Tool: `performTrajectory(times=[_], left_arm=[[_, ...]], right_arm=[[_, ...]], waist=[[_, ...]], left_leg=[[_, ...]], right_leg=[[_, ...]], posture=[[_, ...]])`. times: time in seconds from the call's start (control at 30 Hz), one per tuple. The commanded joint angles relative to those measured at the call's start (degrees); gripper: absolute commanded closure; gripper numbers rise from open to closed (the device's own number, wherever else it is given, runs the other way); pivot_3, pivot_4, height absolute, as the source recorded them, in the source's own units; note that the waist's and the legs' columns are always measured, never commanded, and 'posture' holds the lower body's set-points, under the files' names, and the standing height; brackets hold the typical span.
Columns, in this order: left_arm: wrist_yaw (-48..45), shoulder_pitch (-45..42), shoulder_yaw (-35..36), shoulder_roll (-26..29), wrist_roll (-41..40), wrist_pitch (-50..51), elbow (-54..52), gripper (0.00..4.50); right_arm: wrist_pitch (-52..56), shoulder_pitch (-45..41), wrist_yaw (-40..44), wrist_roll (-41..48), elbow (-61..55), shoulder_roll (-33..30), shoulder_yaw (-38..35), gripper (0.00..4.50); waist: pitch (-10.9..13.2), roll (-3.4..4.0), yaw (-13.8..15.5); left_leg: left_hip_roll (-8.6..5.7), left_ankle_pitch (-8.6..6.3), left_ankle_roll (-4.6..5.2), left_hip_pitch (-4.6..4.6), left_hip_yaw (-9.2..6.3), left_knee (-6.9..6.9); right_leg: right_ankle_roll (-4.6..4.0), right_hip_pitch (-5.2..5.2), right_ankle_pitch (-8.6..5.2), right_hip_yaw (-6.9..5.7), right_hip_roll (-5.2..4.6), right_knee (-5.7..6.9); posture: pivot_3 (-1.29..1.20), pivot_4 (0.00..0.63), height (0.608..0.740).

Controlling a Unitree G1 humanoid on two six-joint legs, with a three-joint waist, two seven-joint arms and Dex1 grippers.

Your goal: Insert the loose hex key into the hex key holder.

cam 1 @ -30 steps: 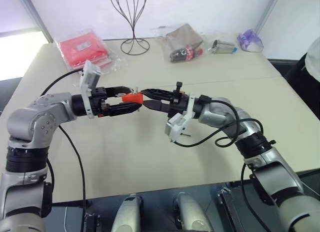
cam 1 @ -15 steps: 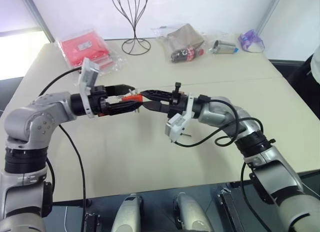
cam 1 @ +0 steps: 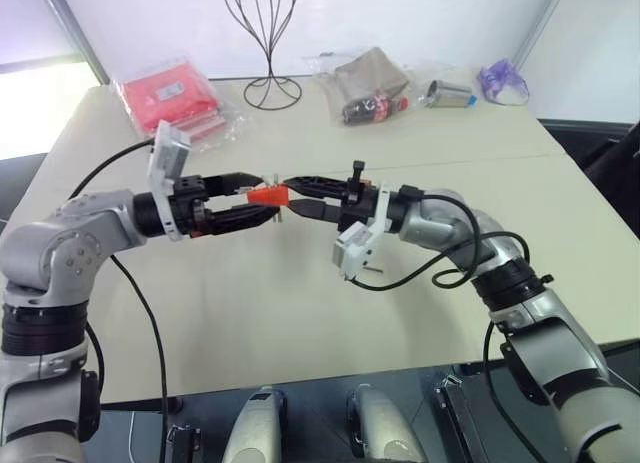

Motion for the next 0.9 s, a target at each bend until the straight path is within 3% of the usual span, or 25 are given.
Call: performTrajectory(times=[0.03, 0.27, 0.77, 0.9], left_arm=[[0.0, -0.6, 2.0, 0.7, -1.3, -0.2, -1.6, 0.84], [0.5, -0.9, 1.8, -0.6, -1.9, 0.0, -1.2, 4.47], [1.0, -1.4, -0.2, -2.8, -0.8, -0.7, -0.8, 4.49], [1.0, -1.2, -0.2, -2.8, -0.7, -0.7, -1.1, 4.5]], right_arm=[[-0.4, -1.9, 0.0, 1.8, -0.9, -0.4, -1.7, 3.44], [0.4, -1.4, 0.9, 2.5, -2.5, -0.3, -1.7, 3.44], [4.0, 0.1, 4.7, 5.7, -7.1, -0.7, -1.6, 3.44], [5.3, 0.4, 5.9, 6.0, -8.1, -0.7, -1.6, 1.46]], waist=[[0.0, 0.0, 0.0], [0.0, 0.0, 0.1], [0.0, 0.0, 0.0], [0.0, 0.0, 0.0]], left_leg=[[0.0, 0.0, 0.0, 0.0, 0.0, 0.0], [0.0, 0.0, 0.0, 0.0, 0.0, 0.0], [0.0, 0.0, 0.0, 0.0, -0.01, 0.01], [0.0, 0.0, 0.0, 0.0, -0.01, 0.01]], right_leg=[[0.0, 0.0, 0.0, 0.0, 0.0, 0.0], [0.0, 0.0, 0.0, 0.0, -0.01, 0.0], [0.0, 0.02, 0.0, -0.01, -0.01, 0.0], [0.0, 0.02, 0.0, -0.01, 0.0, 0.0]], posture=[[0.0, 0.15, 0.74], [0.0, 0.15, 0.74], [0.0, 0.15, 0.74], [0.0, 0.15, 0.74]])
